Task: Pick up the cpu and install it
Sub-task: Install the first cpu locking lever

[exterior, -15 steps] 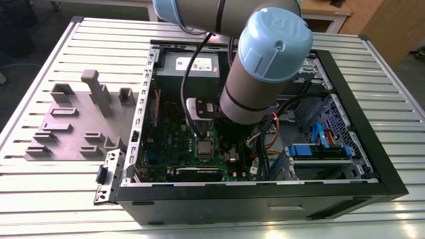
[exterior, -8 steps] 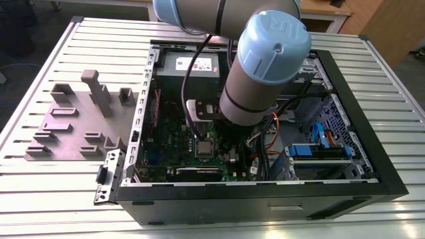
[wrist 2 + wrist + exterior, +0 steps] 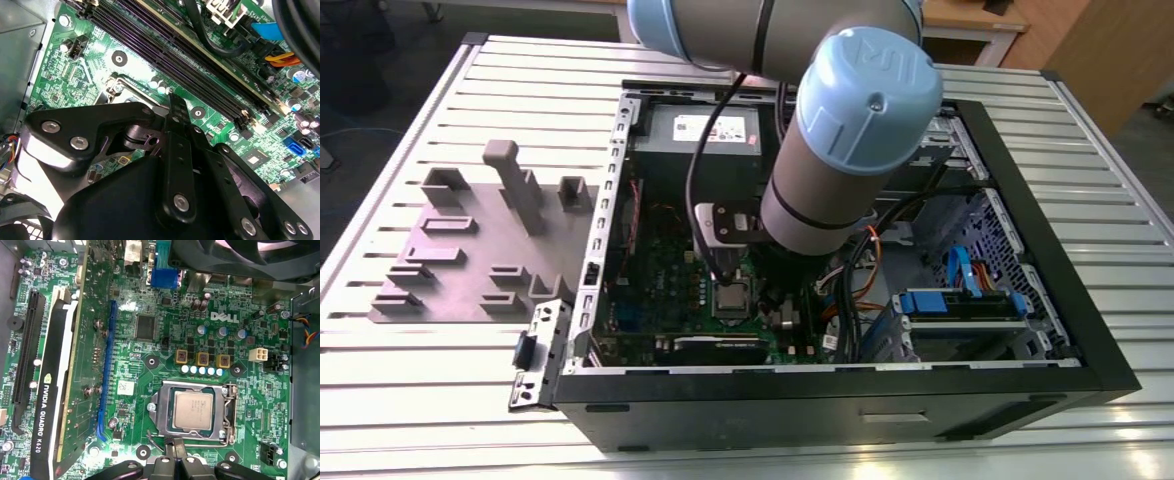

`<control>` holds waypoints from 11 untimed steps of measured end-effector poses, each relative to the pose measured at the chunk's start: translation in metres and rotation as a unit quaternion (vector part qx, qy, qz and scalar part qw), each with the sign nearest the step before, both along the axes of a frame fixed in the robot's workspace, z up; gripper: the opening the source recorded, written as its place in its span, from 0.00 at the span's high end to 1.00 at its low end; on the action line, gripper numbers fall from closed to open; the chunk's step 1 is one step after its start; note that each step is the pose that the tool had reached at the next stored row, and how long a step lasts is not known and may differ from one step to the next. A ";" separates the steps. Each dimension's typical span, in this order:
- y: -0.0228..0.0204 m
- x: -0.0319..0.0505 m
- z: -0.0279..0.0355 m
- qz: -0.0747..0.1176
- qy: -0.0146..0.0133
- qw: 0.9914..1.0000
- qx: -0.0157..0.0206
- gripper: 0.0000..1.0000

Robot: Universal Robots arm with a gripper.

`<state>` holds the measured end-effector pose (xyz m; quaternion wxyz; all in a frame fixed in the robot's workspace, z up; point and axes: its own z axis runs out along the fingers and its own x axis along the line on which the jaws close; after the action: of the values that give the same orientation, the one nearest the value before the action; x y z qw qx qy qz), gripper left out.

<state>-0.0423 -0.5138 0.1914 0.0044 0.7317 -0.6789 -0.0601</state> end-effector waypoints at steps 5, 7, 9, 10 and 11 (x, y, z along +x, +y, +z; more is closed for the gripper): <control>0.0000 0.0000 -0.0007 0.001 0.000 1.000 0.000 0.89; 0.0000 0.0000 -0.0007 0.001 0.000 1.000 0.000 0.89; -0.0001 0.0000 -0.0007 0.001 0.000 1.000 0.000 0.89; -0.0002 0.0000 -0.0007 0.001 0.000 1.000 0.000 0.89; -0.0004 0.0000 -0.0007 0.001 0.000 1.000 0.000 0.89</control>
<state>-0.0423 -0.5142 0.1907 0.0046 0.7325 -0.6781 -0.0600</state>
